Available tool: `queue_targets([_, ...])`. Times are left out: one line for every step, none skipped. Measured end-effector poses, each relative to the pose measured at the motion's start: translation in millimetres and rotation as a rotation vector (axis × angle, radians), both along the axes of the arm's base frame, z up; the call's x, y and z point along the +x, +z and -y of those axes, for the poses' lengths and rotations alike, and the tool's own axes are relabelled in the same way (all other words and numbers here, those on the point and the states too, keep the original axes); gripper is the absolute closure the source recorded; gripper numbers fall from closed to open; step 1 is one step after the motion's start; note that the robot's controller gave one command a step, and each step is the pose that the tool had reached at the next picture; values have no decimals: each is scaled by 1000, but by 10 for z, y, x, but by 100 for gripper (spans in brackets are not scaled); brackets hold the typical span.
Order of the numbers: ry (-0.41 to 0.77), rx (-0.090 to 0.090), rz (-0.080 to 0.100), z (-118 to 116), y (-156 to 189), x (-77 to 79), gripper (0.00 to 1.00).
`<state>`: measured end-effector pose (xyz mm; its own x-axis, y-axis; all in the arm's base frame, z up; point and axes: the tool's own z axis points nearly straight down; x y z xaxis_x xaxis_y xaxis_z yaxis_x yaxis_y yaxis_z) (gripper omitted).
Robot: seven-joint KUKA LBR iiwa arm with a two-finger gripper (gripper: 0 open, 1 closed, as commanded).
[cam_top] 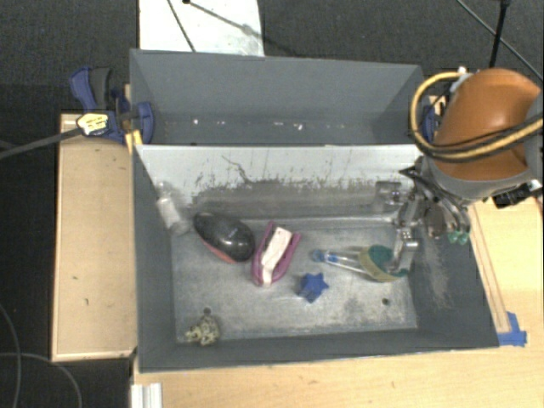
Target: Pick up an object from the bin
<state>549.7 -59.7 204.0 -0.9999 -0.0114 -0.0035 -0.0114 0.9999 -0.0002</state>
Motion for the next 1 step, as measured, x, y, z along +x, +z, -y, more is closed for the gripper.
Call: queue_targets([103,1,-6,431,-1378,-45,0])
